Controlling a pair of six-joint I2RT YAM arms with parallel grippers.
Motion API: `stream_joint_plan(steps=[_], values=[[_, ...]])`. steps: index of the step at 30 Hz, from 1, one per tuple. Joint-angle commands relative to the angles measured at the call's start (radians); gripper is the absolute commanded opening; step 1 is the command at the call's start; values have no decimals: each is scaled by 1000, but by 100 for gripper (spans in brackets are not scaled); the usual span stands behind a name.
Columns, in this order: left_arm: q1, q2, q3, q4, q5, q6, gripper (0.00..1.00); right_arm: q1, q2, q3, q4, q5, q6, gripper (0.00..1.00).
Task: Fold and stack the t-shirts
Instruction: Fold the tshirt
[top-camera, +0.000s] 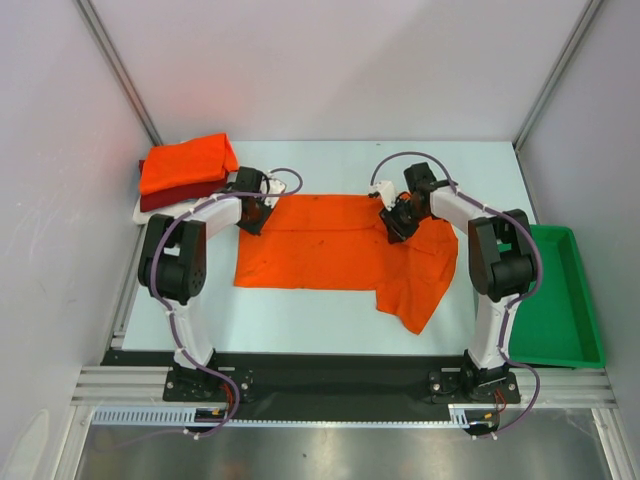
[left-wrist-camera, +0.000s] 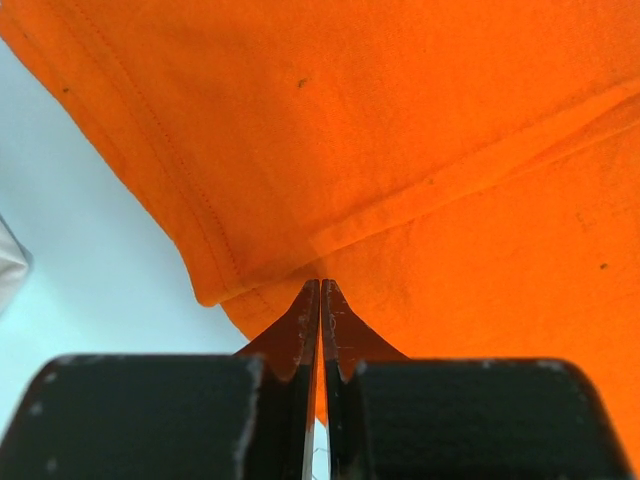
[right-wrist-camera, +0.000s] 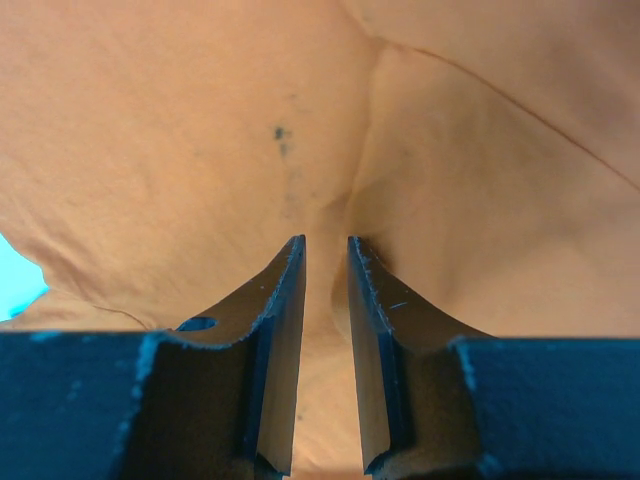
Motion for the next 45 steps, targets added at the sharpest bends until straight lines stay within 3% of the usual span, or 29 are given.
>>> stream_joint_plan(steps=[1, 23, 34, 45], values=[[4, 12, 46, -7, -3, -13, 6, -14, -7, 40, 21, 9, 6, 28], [-5, 10, 48, -7, -19, -9, 6, -29, -1, 55, 102, 146, -6, 29], [-7, -5, 46, -2, -20, -9, 6, 49, -148, 31, 104, 188, -29, 28], [-7, -19, 19, 12, -22, -7, 6, 117, -197, -84, 41, 21, 3, 28]])
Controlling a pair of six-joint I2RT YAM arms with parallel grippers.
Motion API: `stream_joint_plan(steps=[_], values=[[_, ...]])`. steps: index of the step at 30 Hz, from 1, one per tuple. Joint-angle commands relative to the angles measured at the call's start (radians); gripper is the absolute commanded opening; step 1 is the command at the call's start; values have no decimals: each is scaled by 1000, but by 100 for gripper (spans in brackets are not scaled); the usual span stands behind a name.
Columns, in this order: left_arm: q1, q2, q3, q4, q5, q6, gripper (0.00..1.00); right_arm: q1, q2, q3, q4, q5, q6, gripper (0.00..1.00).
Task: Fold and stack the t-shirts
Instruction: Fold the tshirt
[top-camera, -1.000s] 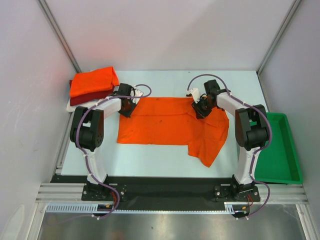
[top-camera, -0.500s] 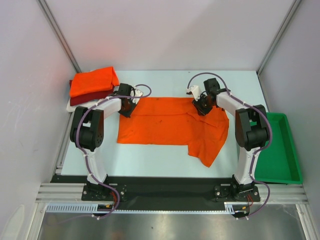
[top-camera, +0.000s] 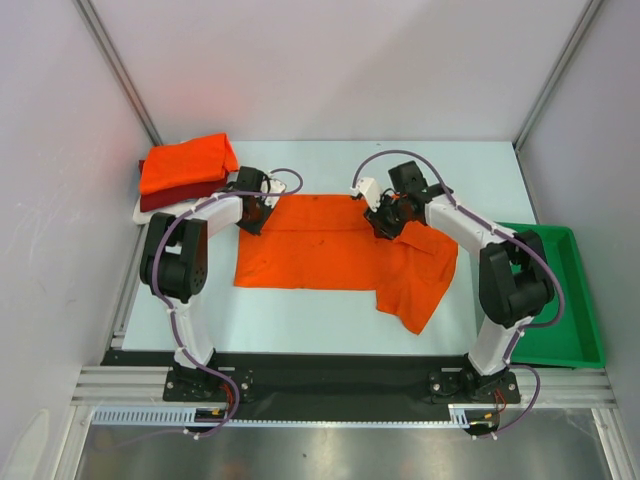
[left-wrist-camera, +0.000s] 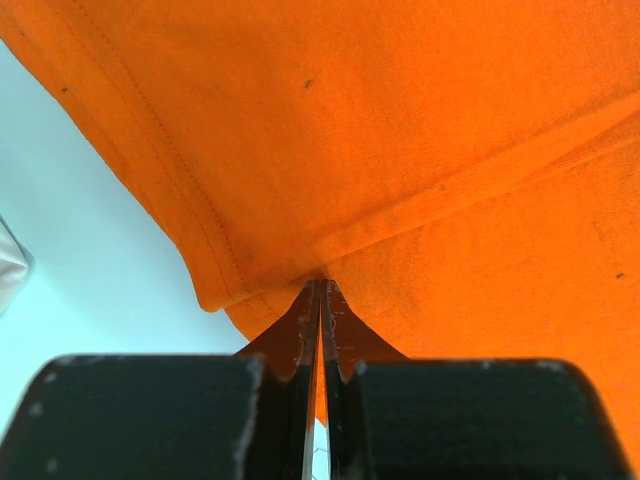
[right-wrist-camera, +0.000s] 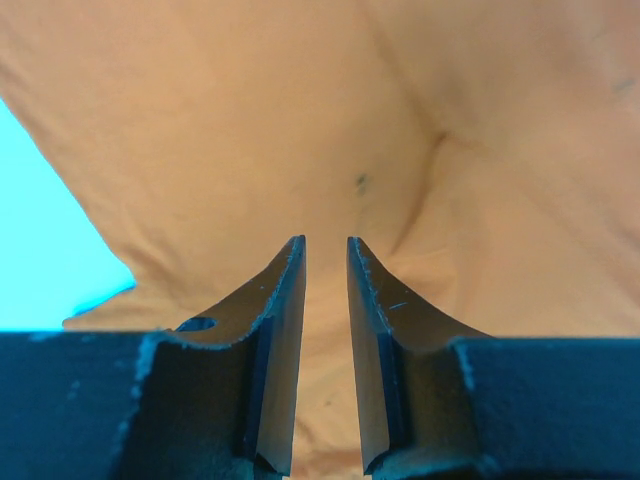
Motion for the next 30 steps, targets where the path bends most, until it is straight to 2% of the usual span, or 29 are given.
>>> stream_joint_plan(steps=[1, 13, 30], values=[[-4, -42, 1, 22, -1, -7, 6, -22, 14, -24, -15, -47, 24, 28], [-4, -31, 1, 20, -29, 8, 5, -109, 188, 92, -6, -67, 48, 29], [-4, 12, 41, 10, -21, 2, 5, -138, 225, 126, 8, 2, 30, 29]])
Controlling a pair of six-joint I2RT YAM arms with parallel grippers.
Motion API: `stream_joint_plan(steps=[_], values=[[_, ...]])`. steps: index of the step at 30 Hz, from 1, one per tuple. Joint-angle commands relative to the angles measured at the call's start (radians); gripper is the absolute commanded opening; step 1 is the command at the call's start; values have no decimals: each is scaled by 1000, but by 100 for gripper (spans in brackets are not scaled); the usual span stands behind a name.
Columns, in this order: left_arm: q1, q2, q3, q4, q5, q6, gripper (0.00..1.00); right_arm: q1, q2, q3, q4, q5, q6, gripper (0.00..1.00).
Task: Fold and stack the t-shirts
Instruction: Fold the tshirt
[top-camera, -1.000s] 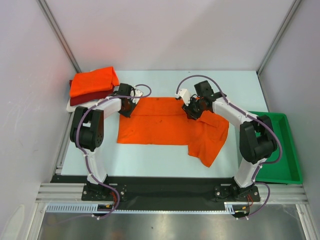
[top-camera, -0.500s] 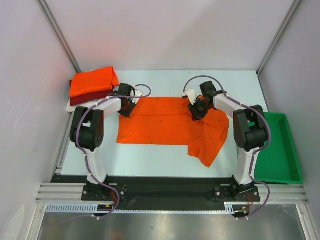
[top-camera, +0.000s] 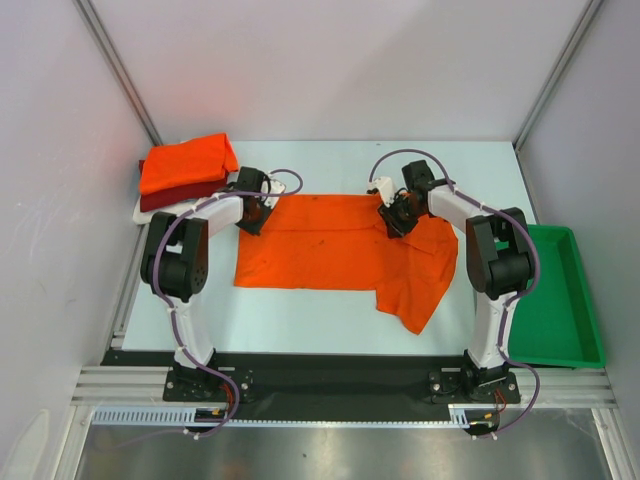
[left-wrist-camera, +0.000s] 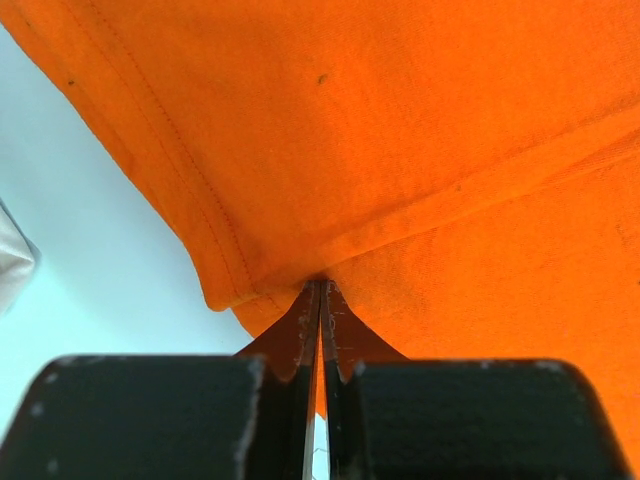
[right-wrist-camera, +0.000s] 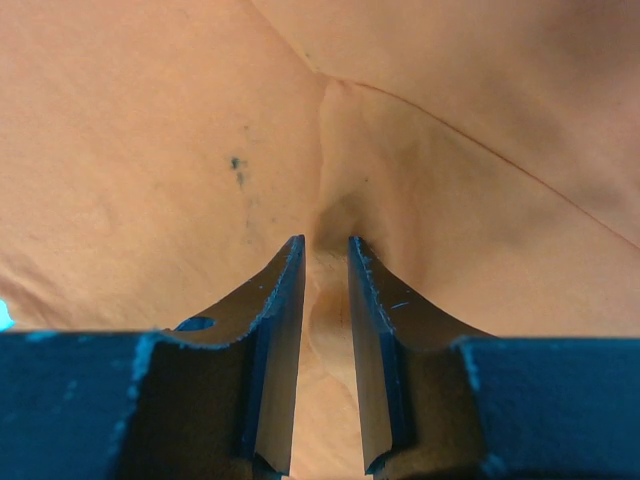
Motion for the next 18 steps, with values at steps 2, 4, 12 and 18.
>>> stream_joint_plan(steps=[2, 4, 12, 18], values=[[-4, 4, 32, 14, 8, -1, 5, -3, -5, 34, 19, 28, -6, 29], [-4, 6, 34, 12, 8, -3, 5, 4, -6, 22, 25, 50, -16, 29], [-4, 0, 31, 12, 5, -1, 5, 5, 0, 3, 40, 65, -33, 26], [-4, 0, 27, 14, 0, -1, 5, 2, 0, 5, 51, 81, -41, 10]])
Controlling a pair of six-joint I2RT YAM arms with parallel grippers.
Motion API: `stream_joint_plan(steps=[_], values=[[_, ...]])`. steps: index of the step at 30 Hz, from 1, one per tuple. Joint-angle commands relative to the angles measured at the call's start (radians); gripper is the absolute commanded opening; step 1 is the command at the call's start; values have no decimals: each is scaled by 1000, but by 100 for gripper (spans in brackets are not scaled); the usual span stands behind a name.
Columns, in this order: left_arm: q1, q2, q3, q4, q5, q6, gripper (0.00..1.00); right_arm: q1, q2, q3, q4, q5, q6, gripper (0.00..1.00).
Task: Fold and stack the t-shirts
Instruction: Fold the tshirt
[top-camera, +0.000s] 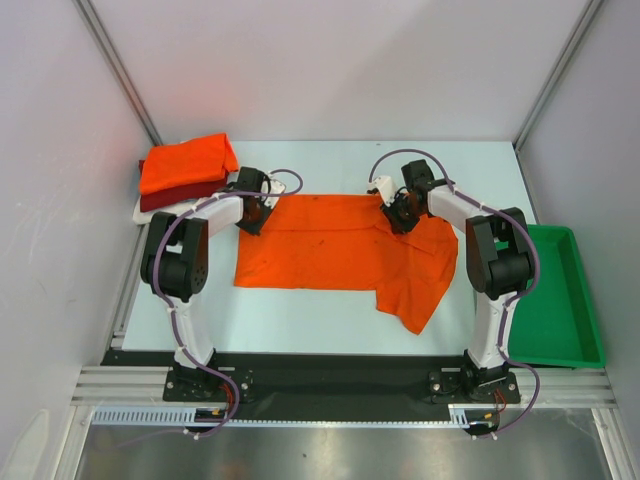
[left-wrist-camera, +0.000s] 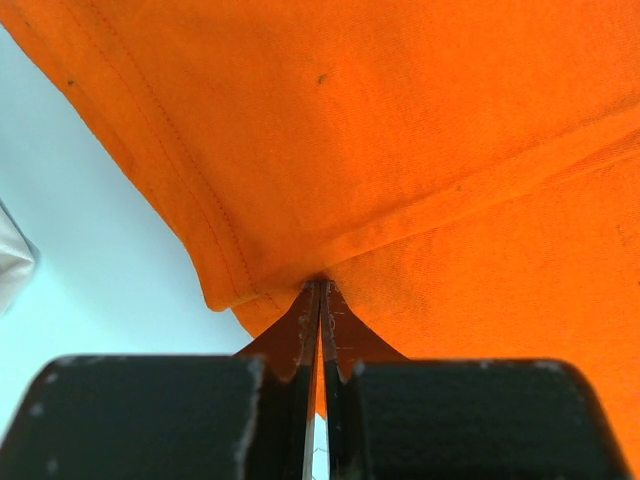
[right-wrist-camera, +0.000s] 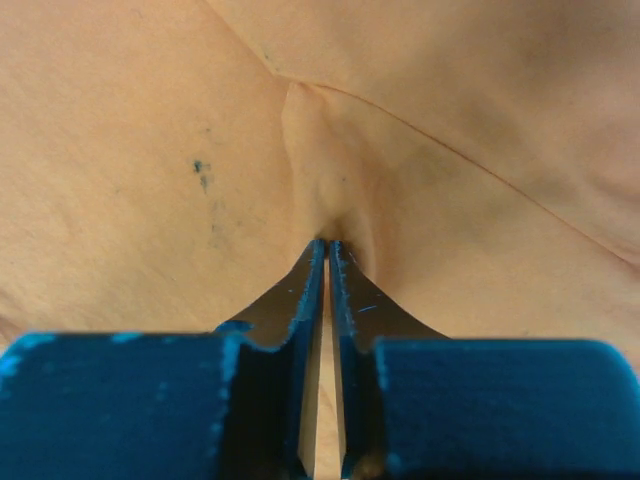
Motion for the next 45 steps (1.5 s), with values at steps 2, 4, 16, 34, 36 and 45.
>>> stream_joint_plan(steps=[2, 4, 16, 34, 36, 45], values=[[-2, -1, 29, 12, 2, -1, 5, -1, 0, 5, 38, 22, -13, 5], [-4, 1, 31, 12, 2, 0, 5, -2, 0, 10, 42, 28, -13, 1], [-4, 4, 35, 10, 2, -1, 4, -7, -36, 33, 28, 2, 31, 30], [-5, 4, 24, 16, -3, 2, 4, 36, -31, -13, 22, -1, 13, 28], [-4, 6, 26, 16, -4, 2, 4, 38, -25, -13, 25, 7, 10, 24], [-5, 16, 40, 13, -3, 3, 4, 33, -14, -16, 33, 36, -12, 9]])
